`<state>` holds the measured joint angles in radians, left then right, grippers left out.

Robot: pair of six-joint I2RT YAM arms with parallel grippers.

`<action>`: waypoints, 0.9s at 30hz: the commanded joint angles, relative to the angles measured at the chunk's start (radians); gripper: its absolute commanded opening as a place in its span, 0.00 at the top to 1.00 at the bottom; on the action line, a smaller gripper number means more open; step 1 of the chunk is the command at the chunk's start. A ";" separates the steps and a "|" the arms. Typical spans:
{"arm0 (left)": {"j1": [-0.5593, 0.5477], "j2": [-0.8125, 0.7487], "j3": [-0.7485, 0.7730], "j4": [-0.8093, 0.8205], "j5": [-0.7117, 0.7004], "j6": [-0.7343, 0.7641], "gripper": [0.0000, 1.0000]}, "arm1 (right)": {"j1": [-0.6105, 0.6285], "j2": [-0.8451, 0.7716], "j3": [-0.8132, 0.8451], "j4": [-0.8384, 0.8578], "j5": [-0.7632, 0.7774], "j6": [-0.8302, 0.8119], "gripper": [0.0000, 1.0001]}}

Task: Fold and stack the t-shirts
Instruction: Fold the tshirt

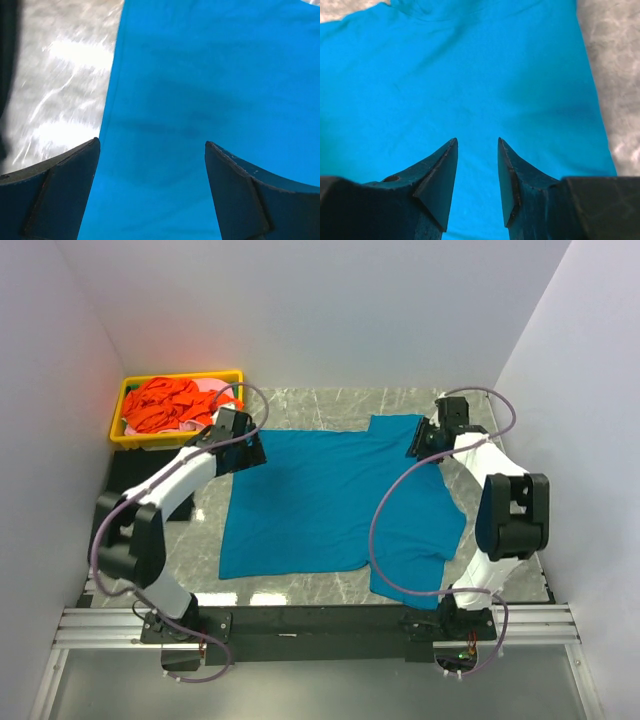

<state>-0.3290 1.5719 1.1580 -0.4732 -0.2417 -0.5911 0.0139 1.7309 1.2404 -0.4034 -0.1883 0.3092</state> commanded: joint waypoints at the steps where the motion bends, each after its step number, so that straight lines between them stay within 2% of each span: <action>1: -0.002 0.085 0.066 0.028 -0.001 0.086 0.08 | 0.009 0.064 0.047 -0.012 0.002 -0.021 0.55; 5: -0.002 0.177 0.089 0.027 0.013 0.086 0.08 | 0.001 0.108 0.053 -0.025 0.035 -0.030 0.55; 12: -0.002 0.241 0.049 -0.007 0.035 0.067 0.09 | -0.038 0.136 0.001 -0.058 0.073 -0.030 0.55; 19: -0.002 0.240 -0.038 -0.024 0.106 0.016 0.10 | -0.084 0.082 -0.111 -0.086 0.092 -0.030 0.54; 27: -0.019 0.119 -0.205 -0.056 0.159 -0.033 0.11 | -0.098 -0.066 -0.274 -0.140 0.148 0.008 0.53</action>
<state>-0.3328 1.7290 1.0363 -0.4366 -0.1562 -0.5732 -0.0700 1.7378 1.0351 -0.4522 -0.0937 0.3000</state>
